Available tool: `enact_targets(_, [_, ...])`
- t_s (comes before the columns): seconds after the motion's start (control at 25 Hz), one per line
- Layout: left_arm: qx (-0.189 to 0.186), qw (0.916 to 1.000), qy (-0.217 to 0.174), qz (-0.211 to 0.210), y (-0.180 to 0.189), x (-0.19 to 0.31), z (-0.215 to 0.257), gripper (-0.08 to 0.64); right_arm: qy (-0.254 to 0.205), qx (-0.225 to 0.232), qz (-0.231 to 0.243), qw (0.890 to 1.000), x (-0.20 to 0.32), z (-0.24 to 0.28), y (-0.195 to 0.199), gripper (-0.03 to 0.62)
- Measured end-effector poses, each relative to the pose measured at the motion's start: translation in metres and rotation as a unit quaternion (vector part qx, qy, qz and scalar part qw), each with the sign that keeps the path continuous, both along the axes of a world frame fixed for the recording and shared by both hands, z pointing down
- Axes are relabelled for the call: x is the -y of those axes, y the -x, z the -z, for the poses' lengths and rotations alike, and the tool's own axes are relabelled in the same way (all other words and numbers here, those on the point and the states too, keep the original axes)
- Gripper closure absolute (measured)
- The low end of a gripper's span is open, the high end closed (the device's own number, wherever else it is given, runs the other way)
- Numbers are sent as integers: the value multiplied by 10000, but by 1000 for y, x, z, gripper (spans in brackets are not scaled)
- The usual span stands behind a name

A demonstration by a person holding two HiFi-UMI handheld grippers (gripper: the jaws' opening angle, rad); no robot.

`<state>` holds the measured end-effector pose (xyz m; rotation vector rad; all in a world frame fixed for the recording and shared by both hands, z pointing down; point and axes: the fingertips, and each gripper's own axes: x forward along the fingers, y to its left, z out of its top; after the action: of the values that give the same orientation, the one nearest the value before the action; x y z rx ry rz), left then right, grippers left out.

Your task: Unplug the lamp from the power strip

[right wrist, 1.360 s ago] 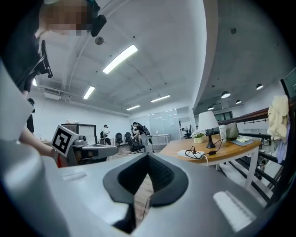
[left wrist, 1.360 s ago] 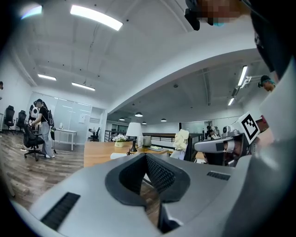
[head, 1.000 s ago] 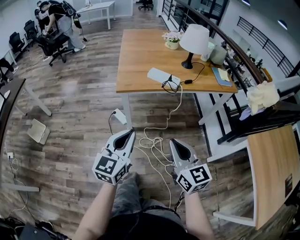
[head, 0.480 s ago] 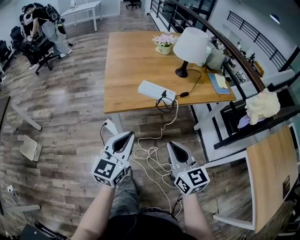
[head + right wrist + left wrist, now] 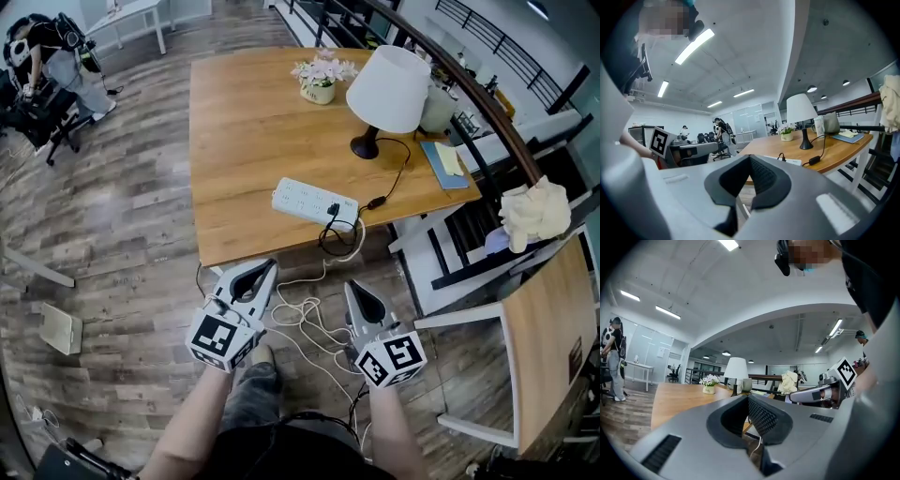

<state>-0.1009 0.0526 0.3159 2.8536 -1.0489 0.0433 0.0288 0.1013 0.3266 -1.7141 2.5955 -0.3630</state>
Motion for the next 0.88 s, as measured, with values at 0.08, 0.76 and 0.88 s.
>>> enact_targets(0.08, [22,9999,8,-136,-1,16,0,563,24,22,-127,9999,14,-2,-1,584])
enact_targets(0.76, [-98,9974,142,-704,-44,66,-23,563,204,-186,-552,9981,59,-14,-33,584])
enact_targets(0.88, [-16,9975,192,-678,-53,77,-27,563,211,-220,-502,9983,76,-21,-47,584])
